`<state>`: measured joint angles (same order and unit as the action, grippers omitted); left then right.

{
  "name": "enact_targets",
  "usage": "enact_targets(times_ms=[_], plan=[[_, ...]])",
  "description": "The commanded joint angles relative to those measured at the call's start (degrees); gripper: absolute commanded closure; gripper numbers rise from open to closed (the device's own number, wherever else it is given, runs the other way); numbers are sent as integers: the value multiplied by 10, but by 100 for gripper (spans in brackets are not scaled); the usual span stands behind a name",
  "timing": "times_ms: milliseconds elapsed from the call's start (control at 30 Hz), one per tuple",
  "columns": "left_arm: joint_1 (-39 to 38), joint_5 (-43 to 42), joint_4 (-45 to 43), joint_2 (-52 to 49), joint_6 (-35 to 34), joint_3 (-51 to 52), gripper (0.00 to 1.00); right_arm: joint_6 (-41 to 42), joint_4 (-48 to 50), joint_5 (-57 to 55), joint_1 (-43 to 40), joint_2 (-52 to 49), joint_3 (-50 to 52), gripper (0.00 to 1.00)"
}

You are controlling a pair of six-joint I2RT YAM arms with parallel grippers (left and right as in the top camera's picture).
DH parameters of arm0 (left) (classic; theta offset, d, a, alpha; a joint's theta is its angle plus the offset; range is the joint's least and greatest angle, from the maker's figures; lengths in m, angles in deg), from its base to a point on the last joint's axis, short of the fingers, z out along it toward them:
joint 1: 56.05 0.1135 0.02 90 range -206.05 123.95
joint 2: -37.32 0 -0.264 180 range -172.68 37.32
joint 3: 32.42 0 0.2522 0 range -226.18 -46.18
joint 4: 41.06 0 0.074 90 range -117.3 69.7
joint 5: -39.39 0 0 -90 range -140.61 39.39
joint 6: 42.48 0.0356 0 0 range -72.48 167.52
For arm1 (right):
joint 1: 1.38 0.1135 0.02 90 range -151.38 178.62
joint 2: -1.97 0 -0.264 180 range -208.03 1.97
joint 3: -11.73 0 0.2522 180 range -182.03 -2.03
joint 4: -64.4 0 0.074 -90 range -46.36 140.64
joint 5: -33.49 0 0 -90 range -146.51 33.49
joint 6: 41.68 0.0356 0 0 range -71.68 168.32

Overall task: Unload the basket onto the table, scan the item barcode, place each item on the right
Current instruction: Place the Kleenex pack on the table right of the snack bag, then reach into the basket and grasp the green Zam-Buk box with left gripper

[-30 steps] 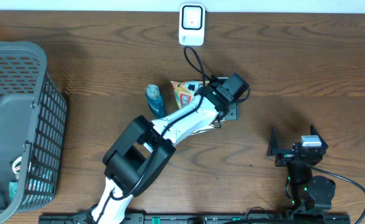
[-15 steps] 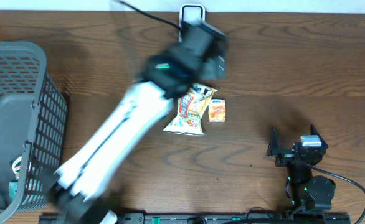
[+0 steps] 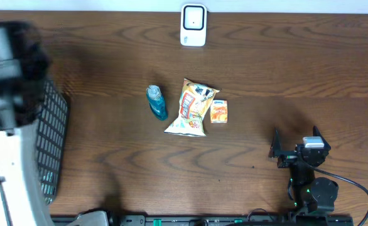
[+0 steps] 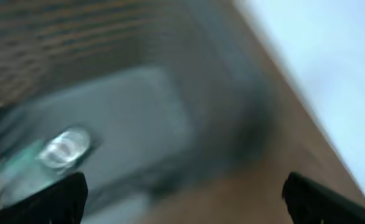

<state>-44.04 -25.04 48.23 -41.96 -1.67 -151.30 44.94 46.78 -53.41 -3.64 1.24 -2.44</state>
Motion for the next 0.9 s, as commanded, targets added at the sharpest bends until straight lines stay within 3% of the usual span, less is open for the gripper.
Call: enact_targets(times_ms=[0, 167, 300, 600, 867], plan=[[125, -35, 51, 0, -154, 11, 0, 1, -2, -2, 3, 1, 1, 1], [271, -139, 82, -13, -247, 54, 0, 1, -2, -2, 3, 1, 1, 1], [325, -184, 64, -34, -292, 108, 0, 1, -2, -2, 3, 1, 1, 1], [333, -191, -58, -134, -291, 216, 0, 1, -2, -2, 3, 1, 1, 1], [333, -191, -79, -259, -291, 219, 0, 1, -2, -2, 3, 1, 1, 1]])
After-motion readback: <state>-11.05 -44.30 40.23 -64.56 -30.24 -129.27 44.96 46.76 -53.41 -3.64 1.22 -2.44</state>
